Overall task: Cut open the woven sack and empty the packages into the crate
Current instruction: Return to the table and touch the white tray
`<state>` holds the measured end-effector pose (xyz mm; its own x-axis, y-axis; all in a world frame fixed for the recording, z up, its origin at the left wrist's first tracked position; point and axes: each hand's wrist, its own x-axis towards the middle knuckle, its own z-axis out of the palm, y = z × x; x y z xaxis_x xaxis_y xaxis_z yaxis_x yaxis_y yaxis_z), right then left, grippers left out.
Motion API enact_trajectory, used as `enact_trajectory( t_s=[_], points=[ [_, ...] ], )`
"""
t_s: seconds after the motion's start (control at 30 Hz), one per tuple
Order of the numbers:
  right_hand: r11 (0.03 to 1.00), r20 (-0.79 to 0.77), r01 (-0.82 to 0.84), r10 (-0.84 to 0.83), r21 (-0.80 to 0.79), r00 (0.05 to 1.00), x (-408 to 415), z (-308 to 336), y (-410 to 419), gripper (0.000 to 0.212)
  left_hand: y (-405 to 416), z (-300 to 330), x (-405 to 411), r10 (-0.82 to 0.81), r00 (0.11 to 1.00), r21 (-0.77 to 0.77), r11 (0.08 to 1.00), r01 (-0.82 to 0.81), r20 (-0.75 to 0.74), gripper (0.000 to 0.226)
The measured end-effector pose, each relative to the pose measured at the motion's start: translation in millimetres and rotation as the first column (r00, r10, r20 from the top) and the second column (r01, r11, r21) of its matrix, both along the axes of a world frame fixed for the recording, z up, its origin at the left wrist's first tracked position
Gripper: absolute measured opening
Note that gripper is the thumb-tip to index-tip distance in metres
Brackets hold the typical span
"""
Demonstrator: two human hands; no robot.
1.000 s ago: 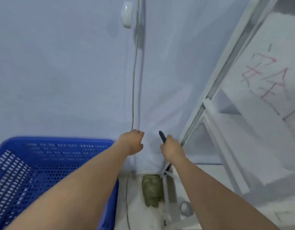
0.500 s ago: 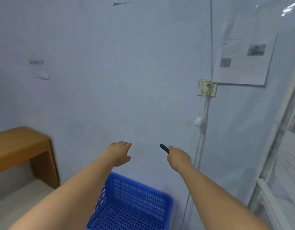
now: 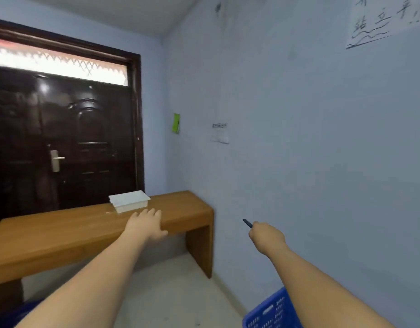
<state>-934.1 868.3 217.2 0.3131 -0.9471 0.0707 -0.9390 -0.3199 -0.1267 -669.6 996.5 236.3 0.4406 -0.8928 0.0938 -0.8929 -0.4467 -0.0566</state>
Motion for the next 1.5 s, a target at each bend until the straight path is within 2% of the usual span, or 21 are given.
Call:
enact_trajectory(
  t_s=[0.07,0.17,0.27,0.33,0.43,0.63,0.73,0.83,0.97,1.07,1.17,1.33,1.5],
  points=[
    [0.999,0.043,-0.044,0.043,0.025,0.998,56.4,-3.0,4.7,0.023,16.3,-3.5,41.8,0.047,0.999,0.006,0.999,-0.047,-0.008,0.075],
    [0.990,0.082,-0.137,0.134,0.028,0.988,129.1,0.9,9.0,0.028,32.8,-10.4,88.2,0.094,0.994,0.019,0.996,-0.093,-0.058,0.075],
    [0.974,0.036,-0.223,0.222,0.030,0.974,190.7,4.9,6.5,0.036,41.9,-17.3,126.3,0.135,0.985,-0.002,0.991,-0.136,-0.110,0.074],
    [0.963,0.025,-0.265,0.264,0.047,0.964,228.0,6.8,3.0,0.033,43.3,-23.0,151.2,0.163,0.978,-0.013,0.986,-0.166,-0.128,0.074],
    [0.956,0.117,-0.285,0.276,0.072,0.954,276.1,4.0,-6.3,0.022,35.0,-31.5,187.4,0.215,0.965,0.006,0.976,-0.216,-0.148,0.076],
    [0.941,0.378,-0.288,0.205,0.178,0.903,349.8,-2.8,-77.0,0.030,-31.9,-26.4,249.8,0.259,0.960,0.026,0.966,-0.258,-0.105,0.075],
    [0.911,0.530,-0.314,0.133,0.269,0.838,382.9,-5.5,-131.6,0.030,-78.3,-20.9,280.5,0.249,0.966,0.054,0.968,-0.246,-0.066,0.076],
    [0.832,0.704,-0.354,-0.060,0.427,0.708,420.9,-11.4,-183.2,0.026,-118.8,-17.0,314.7,0.255,0.967,0.043,0.966,-0.254,-0.025,0.076],
    [0.670,0.742,-0.396,-0.361,0.628,0.565,469.5,-17.4,-228.6,0.030,-150.3,-22.8,357.4,0.288,0.957,0.049,0.957,-0.286,-0.030,0.073],
    [0.556,0.717,-0.458,-0.475,0.694,0.510,507.7,-18.9,-255.2,0.025,-170.0,-28.7,398.8,0.341,0.939,0.074,0.939,-0.337,-0.039,0.074],
    [0.550,0.722,-0.472,-0.466,0.689,0.511,548.1,-21.5,-284.0,0.024,-195.5,-33.6,441.2,0.362,0.931,0.087,0.930,-0.358,-0.041,0.074],
    [0.630,0.738,-0.451,-0.314,0.632,0.597,615.6,-32.2,-332.0,0.030,-249.9,-38.7,518.5,0.339,0.940,0.064,0.939,-0.337,-0.028,0.073],
    [0.674,0.719,-0.392,-0.306,0.626,0.624,679.3,-31.1,-382.0,0.030,-310.4,-36.3,595.1,0.286,0.955,0.034,0.958,-0.284,-0.073,0.074]
  ],
)
